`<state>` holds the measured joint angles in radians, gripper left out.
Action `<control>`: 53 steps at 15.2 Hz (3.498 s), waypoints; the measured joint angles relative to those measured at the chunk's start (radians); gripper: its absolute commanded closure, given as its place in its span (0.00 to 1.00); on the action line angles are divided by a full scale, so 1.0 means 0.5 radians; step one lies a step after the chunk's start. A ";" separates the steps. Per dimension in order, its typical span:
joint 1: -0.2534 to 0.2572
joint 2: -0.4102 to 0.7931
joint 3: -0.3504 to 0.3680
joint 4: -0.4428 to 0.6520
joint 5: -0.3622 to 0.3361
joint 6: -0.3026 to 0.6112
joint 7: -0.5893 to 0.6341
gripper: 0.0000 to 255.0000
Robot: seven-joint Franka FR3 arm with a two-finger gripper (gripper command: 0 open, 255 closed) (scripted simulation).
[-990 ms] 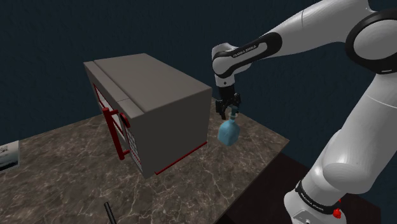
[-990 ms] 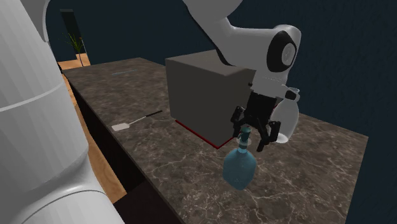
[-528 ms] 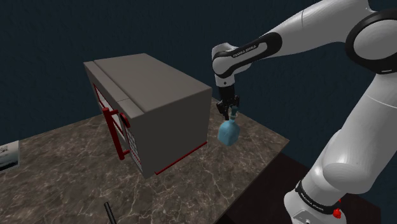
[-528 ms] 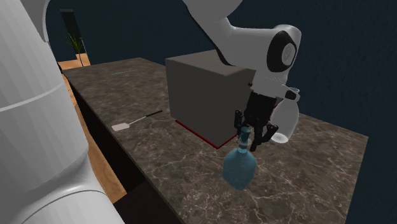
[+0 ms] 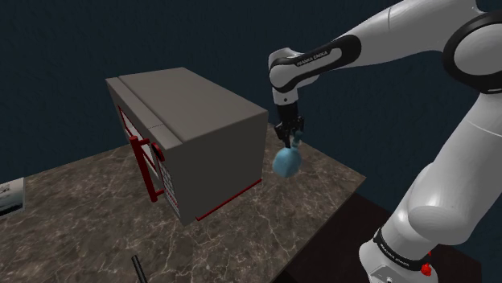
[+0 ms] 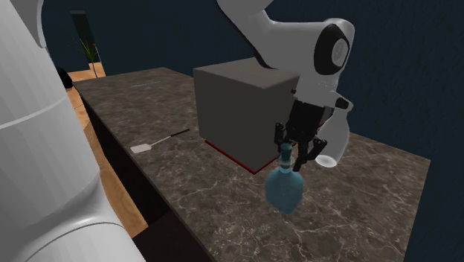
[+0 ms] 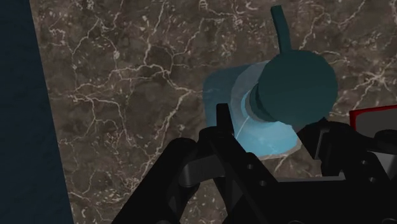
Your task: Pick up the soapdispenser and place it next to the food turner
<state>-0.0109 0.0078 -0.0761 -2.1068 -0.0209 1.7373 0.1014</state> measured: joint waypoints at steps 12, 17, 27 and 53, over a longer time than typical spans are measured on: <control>0.003 -0.091 0.004 0.230 -0.003 -0.320 0.002 1.00; 0.001 -0.115 0.001 0.338 -0.006 -0.452 -0.004 1.00; 0.003 -0.127 0.004 0.589 -0.006 -0.716 -0.006 1.00; 0.010 0.051 0.010 1.498 0.006 -1.448 -0.010 1.00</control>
<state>-0.0061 0.0331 -0.0713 -1.3578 -0.0179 1.0133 0.0966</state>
